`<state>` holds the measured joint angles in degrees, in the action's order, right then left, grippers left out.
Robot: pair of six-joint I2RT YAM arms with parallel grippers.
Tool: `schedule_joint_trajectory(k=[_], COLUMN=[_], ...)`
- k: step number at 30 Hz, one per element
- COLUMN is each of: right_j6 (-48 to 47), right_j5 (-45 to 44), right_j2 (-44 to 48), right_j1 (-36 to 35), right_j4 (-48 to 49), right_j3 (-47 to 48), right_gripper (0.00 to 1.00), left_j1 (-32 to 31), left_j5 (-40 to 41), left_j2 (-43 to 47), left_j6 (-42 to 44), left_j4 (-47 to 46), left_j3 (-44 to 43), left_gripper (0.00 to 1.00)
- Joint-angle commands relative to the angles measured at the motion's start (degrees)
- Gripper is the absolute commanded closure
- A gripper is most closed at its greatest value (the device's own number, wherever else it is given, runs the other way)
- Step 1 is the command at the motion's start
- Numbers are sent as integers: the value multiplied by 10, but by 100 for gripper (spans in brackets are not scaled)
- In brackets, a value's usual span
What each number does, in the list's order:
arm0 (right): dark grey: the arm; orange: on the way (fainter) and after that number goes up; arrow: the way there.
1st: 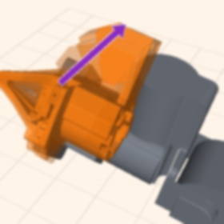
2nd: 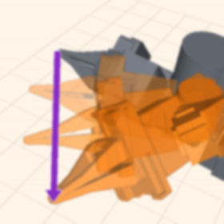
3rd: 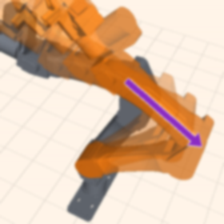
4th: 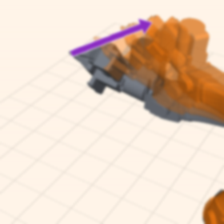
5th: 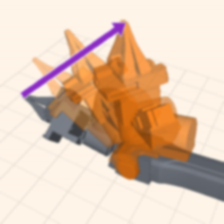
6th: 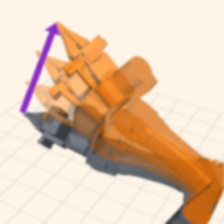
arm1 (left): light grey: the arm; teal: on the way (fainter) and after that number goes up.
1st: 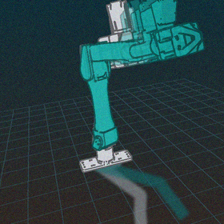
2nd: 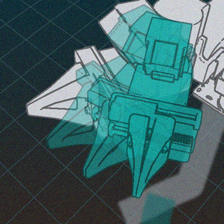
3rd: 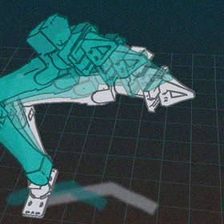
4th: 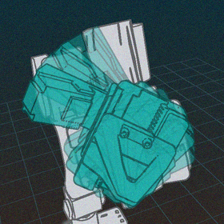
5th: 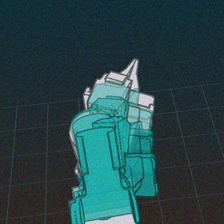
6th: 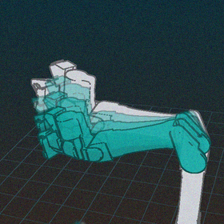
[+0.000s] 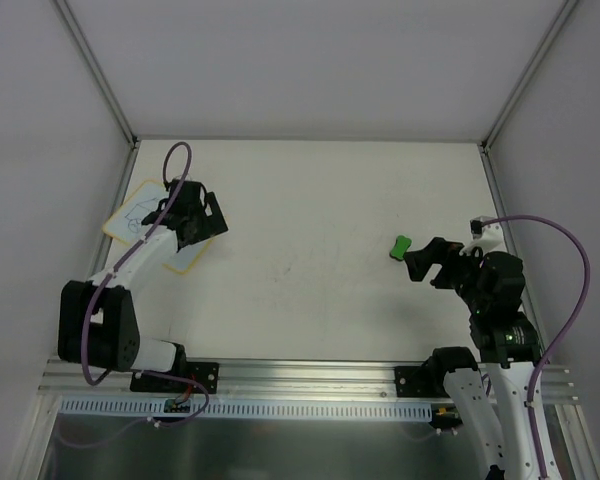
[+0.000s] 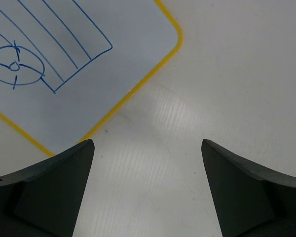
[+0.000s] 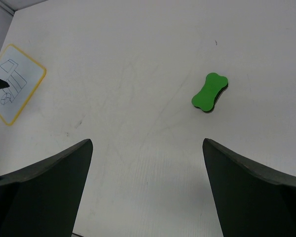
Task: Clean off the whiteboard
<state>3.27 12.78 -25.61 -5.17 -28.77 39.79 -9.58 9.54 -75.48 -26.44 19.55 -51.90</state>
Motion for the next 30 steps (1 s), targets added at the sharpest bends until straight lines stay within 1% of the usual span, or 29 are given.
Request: schedule_joint_trajectory(k=[1, 4, 10, 13, 18, 27, 30], right_j6=[-19, -22, -25, -24, -26, -26, -27], right_j5=[-8, -13, -21, -23, -23, -22, -23], right_j2=[5, 9, 13, 12, 11, 17, 17], right_j1=[-8, -15, -22, -24, -27, -29, -29], right_j4=[23, 23, 23, 23, 25, 24, 24], right_j3=[-6, -9, -12, -11, -12, -11, -12], right_gripper=[1, 1, 1, 1, 1, 1, 1], left_j1=[11, 16, 16, 16, 16, 13, 4], left_j5=[5, -4, -14, -25, -35, -52, -68], left_j2=[-72, -136, -202, -215, -232, -269, -274], left_j6=[-15, -13, -25, -38, -49, -50, -52], left_j4=[-70, -71, -72, -72, -76, -82, -83], left_j3=[-44, -75, -92, -85, -74, -77, -73], left_gripper=[10, 11, 17, 20, 21, 27, 33])
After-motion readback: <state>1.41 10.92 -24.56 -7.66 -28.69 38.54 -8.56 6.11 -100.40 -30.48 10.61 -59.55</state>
